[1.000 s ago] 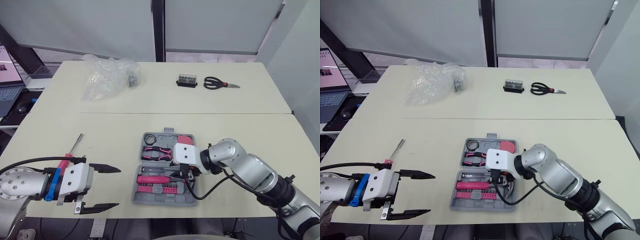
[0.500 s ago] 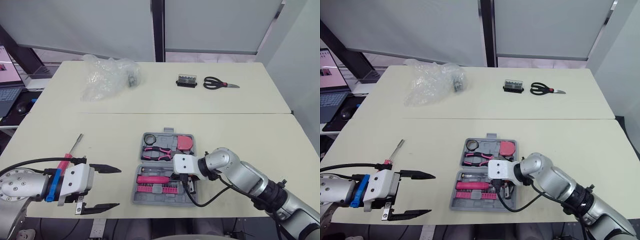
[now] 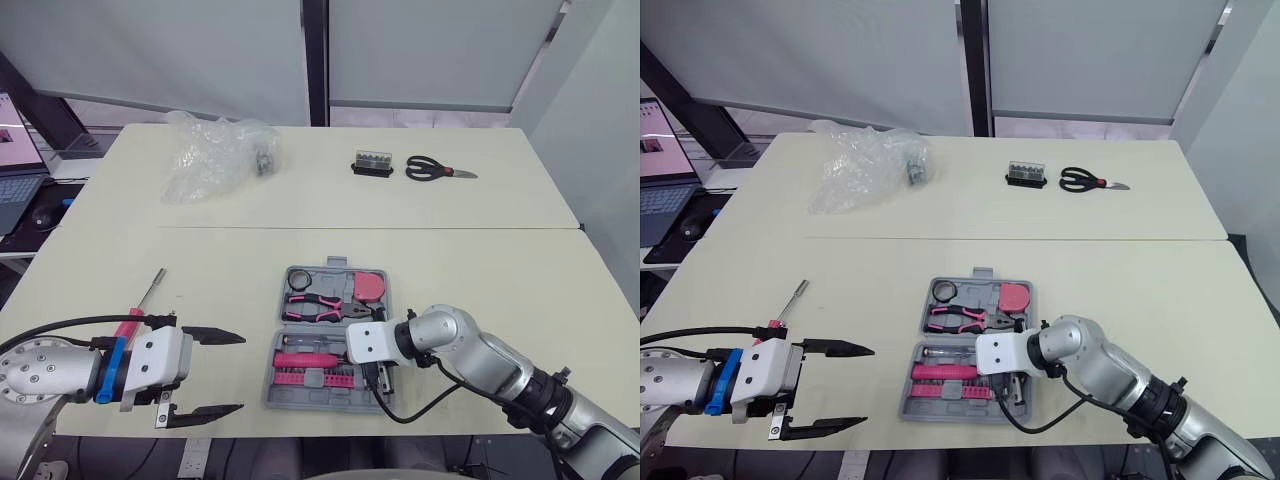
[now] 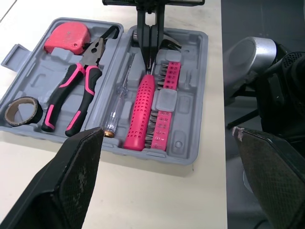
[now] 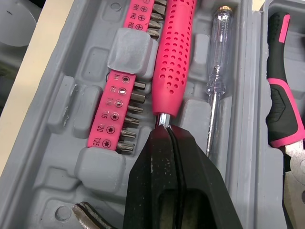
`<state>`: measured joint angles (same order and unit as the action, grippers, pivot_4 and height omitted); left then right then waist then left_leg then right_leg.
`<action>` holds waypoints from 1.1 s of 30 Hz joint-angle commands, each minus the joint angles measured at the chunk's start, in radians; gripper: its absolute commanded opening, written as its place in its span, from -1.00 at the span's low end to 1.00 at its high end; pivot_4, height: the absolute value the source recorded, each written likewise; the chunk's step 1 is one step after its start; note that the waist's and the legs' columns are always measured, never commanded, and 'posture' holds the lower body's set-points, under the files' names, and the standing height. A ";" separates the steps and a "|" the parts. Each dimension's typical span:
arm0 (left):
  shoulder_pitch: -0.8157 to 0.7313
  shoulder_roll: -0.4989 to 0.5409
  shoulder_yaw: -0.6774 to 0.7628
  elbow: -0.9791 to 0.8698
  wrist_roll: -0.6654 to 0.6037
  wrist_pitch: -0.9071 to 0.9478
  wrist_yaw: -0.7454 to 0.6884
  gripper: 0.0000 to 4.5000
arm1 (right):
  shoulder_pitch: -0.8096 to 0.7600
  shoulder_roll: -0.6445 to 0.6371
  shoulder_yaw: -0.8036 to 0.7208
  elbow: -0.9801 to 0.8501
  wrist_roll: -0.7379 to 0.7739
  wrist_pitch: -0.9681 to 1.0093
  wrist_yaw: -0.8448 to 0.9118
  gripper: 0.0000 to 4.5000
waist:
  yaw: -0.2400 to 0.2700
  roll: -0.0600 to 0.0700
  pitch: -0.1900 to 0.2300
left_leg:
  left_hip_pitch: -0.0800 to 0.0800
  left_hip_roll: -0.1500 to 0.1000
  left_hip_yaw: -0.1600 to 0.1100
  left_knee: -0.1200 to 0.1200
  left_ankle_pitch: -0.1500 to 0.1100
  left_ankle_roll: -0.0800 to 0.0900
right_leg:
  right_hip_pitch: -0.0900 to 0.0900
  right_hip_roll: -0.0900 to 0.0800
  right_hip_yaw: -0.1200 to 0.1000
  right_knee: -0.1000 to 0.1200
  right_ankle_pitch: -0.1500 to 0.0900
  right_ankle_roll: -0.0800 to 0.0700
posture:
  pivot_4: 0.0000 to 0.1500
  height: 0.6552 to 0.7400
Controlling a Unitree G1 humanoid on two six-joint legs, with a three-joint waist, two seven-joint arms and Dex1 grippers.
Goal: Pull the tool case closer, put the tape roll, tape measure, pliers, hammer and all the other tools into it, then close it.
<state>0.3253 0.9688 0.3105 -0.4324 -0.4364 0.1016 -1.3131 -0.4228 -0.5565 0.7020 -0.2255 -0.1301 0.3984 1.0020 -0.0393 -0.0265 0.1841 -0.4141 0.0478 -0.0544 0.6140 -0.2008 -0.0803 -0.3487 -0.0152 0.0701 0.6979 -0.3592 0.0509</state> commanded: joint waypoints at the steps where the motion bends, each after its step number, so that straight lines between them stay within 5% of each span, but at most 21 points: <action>1: 0.001 -0.034 0.025 0.007 -0.023 0.010 0.043 1.00 | 0.018 0.038 -0.056 -0.032 0.071 0.020 0.012 -0.99 | 0.000 0.000 0.000 | 0.000 0.000 0.000 0.000 0.000 0.000 | 0.000 0.000 0.000 0.000 0.000 0.000 | 1.00 1.00; 9: 0.020 -0.132 0.226 0.168 -0.068 0.109 0.218 1.00 | 0.083 -0.040 -0.425 -0.171 0.278 0.079 -0.007 -0.99 | 0.005 0.000 0.000 | -0.001 0.000 -0.001 0.000 0.000 0.000 | 0.000 -0.001 -0.001 0.000 0.000 0.000 | 1.00 1.00; 20: 0.083 -0.144 0.488 0.687 -0.033 0.045 0.291 1.00 | 0.422 -0.324 -0.863 0.067 0.312 -0.182 0.029 -0.99 | 0.005 -0.001 0.000 | -0.001 -0.001 0.001 0.000 0.000 0.000 | 0.000 -0.002 -0.001 -0.001 0.000 0.000 | 1.00 1.00; 33: 0.097 -0.121 0.488 0.806 -0.045 0.089 0.268 1.00 | 0.630 -0.379 -0.966 0.223 0.322 -0.367 0.110 0.57 | 0.004 -0.002 -0.001 | 0.007 0.000 0.002 -0.001 0.000 0.000 | 0.007 -0.002 0.001 -0.001 -0.001 -0.001 | 1.00 1.00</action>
<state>0.4174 0.8321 0.7732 0.3750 -0.4675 0.1888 -1.0416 0.2095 -0.9203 -0.2349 0.0063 0.1801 0.0598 1.1052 -0.0350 -0.0285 0.1833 -0.4075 0.0474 -0.0523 0.6132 -0.2008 -0.0804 -0.3416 -0.0170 0.0706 0.6966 -0.3602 0.0500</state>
